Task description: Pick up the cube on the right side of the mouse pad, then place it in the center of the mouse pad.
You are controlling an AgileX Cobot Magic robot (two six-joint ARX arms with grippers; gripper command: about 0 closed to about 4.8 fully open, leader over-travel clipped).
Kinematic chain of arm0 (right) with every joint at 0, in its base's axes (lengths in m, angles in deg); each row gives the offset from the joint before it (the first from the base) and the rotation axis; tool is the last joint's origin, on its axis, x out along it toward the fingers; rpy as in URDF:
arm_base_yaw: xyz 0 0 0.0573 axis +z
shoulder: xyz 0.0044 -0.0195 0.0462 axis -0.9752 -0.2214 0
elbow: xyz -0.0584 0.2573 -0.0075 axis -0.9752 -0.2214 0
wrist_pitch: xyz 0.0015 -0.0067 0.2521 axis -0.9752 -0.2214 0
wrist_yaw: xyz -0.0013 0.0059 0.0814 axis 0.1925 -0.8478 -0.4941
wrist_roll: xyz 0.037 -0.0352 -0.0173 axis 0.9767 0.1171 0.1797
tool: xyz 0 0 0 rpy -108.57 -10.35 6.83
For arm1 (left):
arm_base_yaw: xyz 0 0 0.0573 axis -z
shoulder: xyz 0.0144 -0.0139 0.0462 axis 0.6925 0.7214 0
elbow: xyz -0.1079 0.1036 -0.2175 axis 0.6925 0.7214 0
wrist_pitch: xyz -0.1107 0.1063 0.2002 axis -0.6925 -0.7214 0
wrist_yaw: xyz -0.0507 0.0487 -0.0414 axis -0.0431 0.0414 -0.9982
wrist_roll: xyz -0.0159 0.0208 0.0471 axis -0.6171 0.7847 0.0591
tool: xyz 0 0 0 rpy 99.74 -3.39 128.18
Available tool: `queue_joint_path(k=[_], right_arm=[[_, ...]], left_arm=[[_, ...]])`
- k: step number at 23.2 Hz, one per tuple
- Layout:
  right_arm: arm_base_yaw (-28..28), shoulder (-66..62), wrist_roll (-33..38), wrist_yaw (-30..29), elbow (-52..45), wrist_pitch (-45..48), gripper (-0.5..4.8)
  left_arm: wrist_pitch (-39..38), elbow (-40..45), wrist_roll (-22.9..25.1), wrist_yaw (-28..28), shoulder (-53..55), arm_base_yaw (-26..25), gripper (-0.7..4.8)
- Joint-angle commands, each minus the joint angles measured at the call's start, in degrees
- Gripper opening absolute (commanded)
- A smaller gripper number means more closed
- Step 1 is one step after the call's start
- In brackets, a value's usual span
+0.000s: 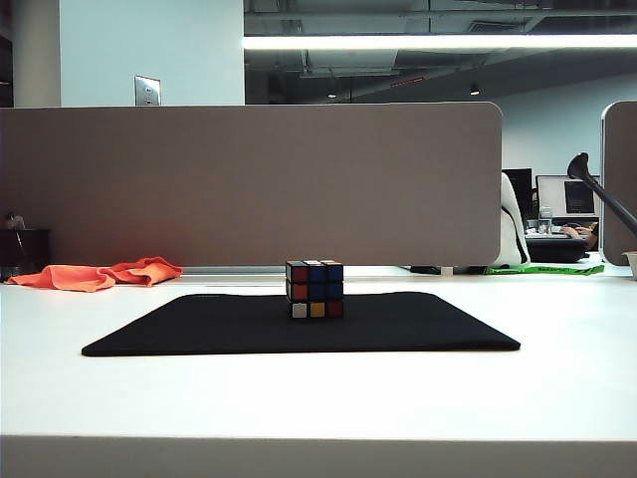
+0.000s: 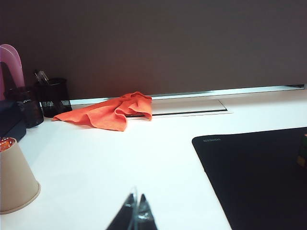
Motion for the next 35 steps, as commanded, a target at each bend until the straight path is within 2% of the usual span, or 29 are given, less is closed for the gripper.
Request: queue_joint_path(k=[1, 2, 9, 35], right_arm=[[0.0, 0.0, -0.1, -0.1, -0.1, 0.7, -0.05], [0.0, 0.0, -0.1, -0.7, -0.1, 0.7, -0.05], [0.0, 0.0, -0.1, -6.5, -0.1, 0.5, -0.05], [0.0, 0.0, -0.1, -6.4, -0.1, 0.0, -0.05]], left_arm=[[0.9, -0.2, -2.1, 0.0, 0.1, -0.1, -0.06], [0.9, -0.2, -3.6, 0.0, 0.1, -0.1, -0.06], [0.9, -0.2, -3.7, 0.0, 0.1, -0.1, -0.06], [0.0, -0.2, -4.1, -0.1, 0.1, -0.1, -0.05]])
